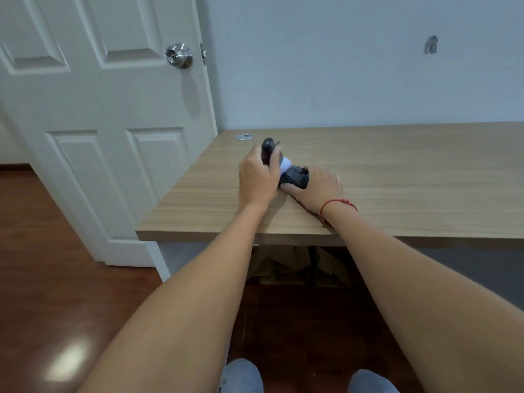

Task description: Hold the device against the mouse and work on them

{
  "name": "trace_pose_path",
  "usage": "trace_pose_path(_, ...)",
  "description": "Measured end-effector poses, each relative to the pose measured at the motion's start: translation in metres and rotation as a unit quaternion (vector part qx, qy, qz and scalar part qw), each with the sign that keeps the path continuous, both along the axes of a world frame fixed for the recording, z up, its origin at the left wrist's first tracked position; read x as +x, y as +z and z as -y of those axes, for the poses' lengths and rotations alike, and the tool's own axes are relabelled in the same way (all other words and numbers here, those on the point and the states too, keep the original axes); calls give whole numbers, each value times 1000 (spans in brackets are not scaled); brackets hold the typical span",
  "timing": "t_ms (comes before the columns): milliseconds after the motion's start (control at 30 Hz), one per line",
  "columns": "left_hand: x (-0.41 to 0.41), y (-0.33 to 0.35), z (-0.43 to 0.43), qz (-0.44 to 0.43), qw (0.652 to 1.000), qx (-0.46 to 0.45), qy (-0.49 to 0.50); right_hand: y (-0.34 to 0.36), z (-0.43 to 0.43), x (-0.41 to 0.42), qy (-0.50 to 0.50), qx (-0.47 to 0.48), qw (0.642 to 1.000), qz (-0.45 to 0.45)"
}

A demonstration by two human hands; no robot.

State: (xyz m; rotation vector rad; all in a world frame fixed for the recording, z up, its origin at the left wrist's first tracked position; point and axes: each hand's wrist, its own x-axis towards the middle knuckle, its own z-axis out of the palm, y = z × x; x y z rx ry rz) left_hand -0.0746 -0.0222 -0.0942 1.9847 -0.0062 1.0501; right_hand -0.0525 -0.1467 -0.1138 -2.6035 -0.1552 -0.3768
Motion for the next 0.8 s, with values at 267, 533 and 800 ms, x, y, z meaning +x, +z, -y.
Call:
trace_pose_path(267,7,-3,-7,-47,997,-13,51,3,1,-6,-4,21,1000,-5)
trace_pose_path(533,6,-5,-5,-70,997,-34,-26,2,2,0,-16,86,996,-2)
trace_pose_path(800,11,-5,-7,-98,993,-52,-31,-2,1,12,-47,60,997,-10)
